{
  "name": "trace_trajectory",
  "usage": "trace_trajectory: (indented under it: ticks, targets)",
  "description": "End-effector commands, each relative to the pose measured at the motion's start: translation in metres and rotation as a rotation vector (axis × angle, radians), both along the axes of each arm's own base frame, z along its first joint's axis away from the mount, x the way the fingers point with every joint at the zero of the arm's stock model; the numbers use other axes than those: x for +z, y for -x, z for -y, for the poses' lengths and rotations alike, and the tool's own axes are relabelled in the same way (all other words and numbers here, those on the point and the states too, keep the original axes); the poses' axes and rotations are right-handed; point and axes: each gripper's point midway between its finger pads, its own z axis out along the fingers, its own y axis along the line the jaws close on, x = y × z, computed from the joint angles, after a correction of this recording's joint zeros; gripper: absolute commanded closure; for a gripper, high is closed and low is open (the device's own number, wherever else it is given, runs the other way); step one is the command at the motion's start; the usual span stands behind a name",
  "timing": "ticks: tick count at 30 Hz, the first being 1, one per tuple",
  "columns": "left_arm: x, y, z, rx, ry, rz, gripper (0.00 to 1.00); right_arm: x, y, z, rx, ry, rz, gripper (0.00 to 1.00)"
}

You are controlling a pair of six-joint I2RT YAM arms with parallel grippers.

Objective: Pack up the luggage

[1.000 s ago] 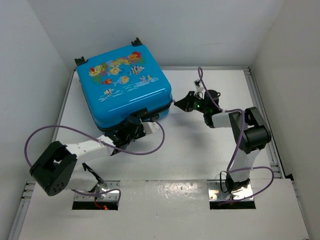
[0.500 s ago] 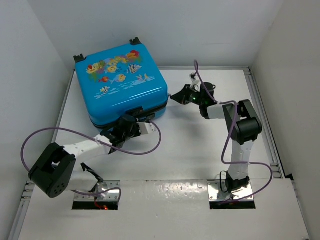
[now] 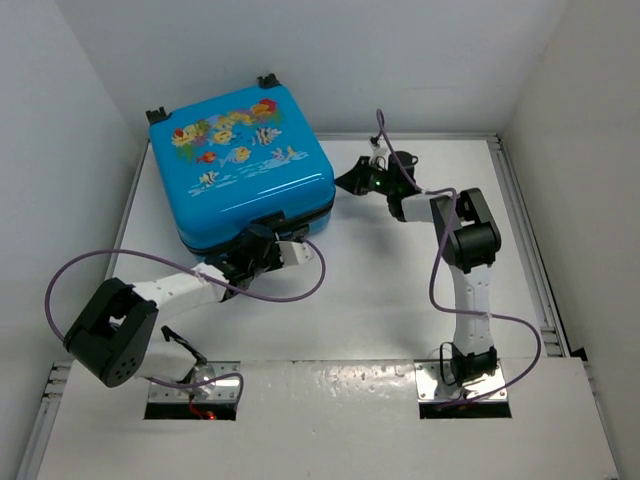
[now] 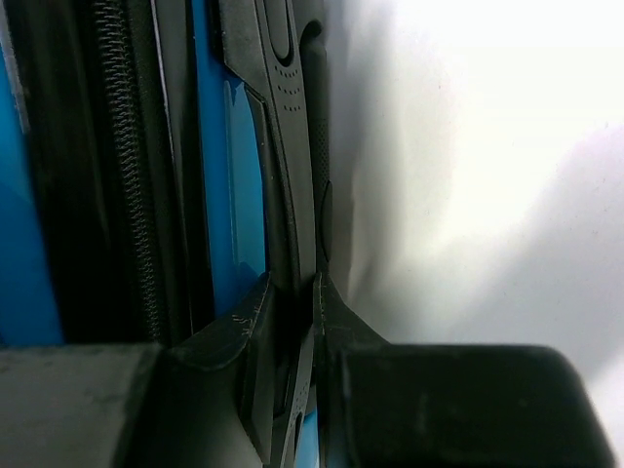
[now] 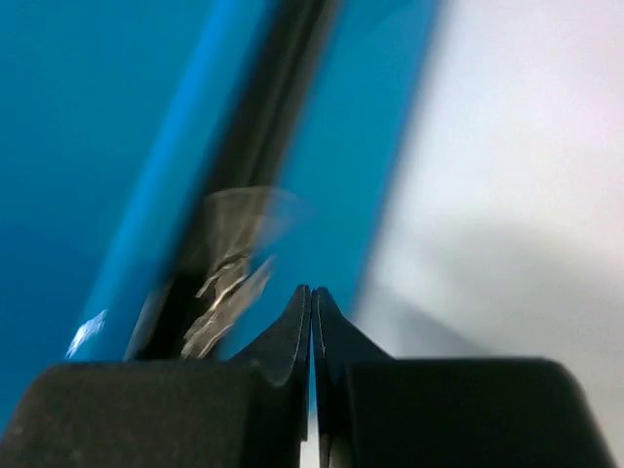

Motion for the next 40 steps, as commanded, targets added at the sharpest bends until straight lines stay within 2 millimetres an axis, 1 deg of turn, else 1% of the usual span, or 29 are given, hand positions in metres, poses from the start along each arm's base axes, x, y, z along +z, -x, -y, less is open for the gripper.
trace_trajectory:
  ticks: [1, 5, 7, 8, 9, 10, 11, 13, 14, 15, 16, 17, 18, 19, 20, 21, 22, 23, 24, 25, 26, 27, 28, 29, 30, 32, 34, 35, 40]
  targets:
    - [-0.06, 0.041, -0.069, 0.117, -0.277, -0.245, 1.0, 0.032, -0.101, 0.058, -0.398, 0.021, 0.187, 1.0]
    - [-0.054, 0.032, -0.063, 0.138, -0.245, -0.226, 0.97, 0.04, -0.108, 0.054, -0.397, -0.005, 0.21, 1.0]
    - [-0.049, 0.029, -0.058, 0.145, -0.196, -0.22, 0.82, 0.036, -0.101, 0.056, -0.394, 0.003, 0.213, 0.99]
    - [-0.036, 0.022, -0.046, 0.141, -0.125, -0.196, 0.72, 0.057, -0.099, 0.059, -0.392, -0.011, 0.254, 0.95]
    - [-0.028, 0.019, -0.039, 0.132, -0.081, -0.183, 0.59, 0.055, -0.093, 0.06, -0.381, -0.005, 0.248, 0.94]
    - [-0.018, 0.015, -0.035, 0.135, -0.035, -0.166, 0.54, 0.05, -0.085, 0.061, -0.372, 0.0, 0.232, 0.92]
    - [-0.005, 0.011, -0.02, 0.11, 0.047, -0.155, 0.48, 0.073, -0.075, 0.062, -0.355, -0.009, 0.262, 0.85]
    - [0.033, 0.003, -0.004, 0.091, 0.167, -0.089, 0.32, 0.078, -0.058, 0.073, -0.35, 0.016, 0.266, 0.8]
    - [0.047, 0.002, 0.005, 0.101, 0.238, -0.085, 0.25, 0.096, -0.052, 0.076, -0.348, 0.015, 0.294, 0.78]
    - [0.078, -0.008, 0.018, 0.083, 0.317, -0.042, 0.13, 0.11, -0.045, 0.08, -0.345, 0.035, 0.312, 0.72]
    - [0.095, -0.011, 0.025, 0.088, 0.358, -0.028, 0.09, 0.099, -0.034, 0.084, -0.342, 0.058, 0.283, 0.68]
    - [0.129, -0.018, 0.038, 0.109, 0.448, -0.004, 0.06, 0.119, -0.027, 0.087, -0.333, 0.066, 0.322, 0.64]
    - [0.148, -0.022, 0.042, 0.125, 0.495, 0.009, 0.02, 0.132, -0.018, 0.09, -0.33, 0.078, 0.323, 0.57]
    - [0.167, -0.025, 0.045, 0.139, 0.542, 0.022, 0.0, 0.122, -0.011, 0.093, -0.327, 0.103, 0.271, 0.53]
    - [0.182, -0.024, 0.049, 0.173, 0.59, 0.018, 0.0, 0.151, 0.0, 0.097, -0.329, 0.115, 0.329, 0.5]
    - [0.219, -0.03, 0.052, 0.174, 0.645, 0.069, 0.0, 0.141, 0.007, 0.103, -0.328, 0.142, 0.28, 0.4]
    - [0.234, -0.031, 0.051, 0.187, 0.671, 0.089, 0.0, 0.139, 0.013, 0.106, -0.322, 0.172, 0.271, 0.35]
    - [0.246, -0.033, 0.05, 0.22, 0.711, 0.098, 0.0, 0.154, 0.027, 0.11, -0.323, 0.176, 0.283, 0.32]
    - [0.256, -0.034, 0.046, 0.246, 0.728, 0.116, 0.0, 0.156, 0.032, 0.114, -0.324, 0.188, 0.28, 0.3]
    - [0.279, -0.035, 0.043, 0.272, 0.757, 0.159, 0.0, 0.143, 0.041, 0.12, -0.313, 0.225, 0.209, 0.25]
    - [0.29, -0.036, 0.038, 0.304, 0.776, 0.175, 0.0, 0.154, 0.049, 0.123, -0.313, 0.236, 0.224, 0.24]
    - [0.286, -0.035, 0.034, 0.347, 0.764, 0.15, 0.0, 0.172, 0.053, 0.129, -0.327, 0.24, 0.245, 0.23]
    - [0.298, -0.042, 0.029, 0.389, 0.787, 0.157, 0.0, 0.182, 0.058, 0.138, -0.346, 0.254, 0.261, 0.18]
    - [0.3, -0.043, 0.026, 0.407, 0.789, 0.148, 0.0, 0.171, 0.067, 0.145, -0.344, 0.288, 0.197, 0.16]
    - [0.296, -0.043, 0.022, 0.437, 0.79, 0.124, 0.0, 0.192, 0.075, 0.15, -0.352, 0.301, 0.247, 0.14]
    - [0.299, -0.049, 0.006, 0.471, 0.793, 0.136, 0.0, 0.188, 0.086, 0.164, -0.381, 0.354, 0.182, 0.07]
    - [0.294, -0.053, -0.011, 0.511, 0.788, 0.143, 0.0, 0.205, 0.097, 0.175, -0.397, 0.412, 0.222, 0.04]
    - [0.296, -0.052, -0.017, 0.509, 0.8, 0.147, 0.0, 0.201, 0.101, 0.181, -0.389, 0.456, 0.222, 0.01]
    - [0.289, -0.059, -0.04, 0.553, 0.859, 0.134, 0.0, 0.222, 0.118, 0.189, -0.423, 0.477, 0.268, 0.01]
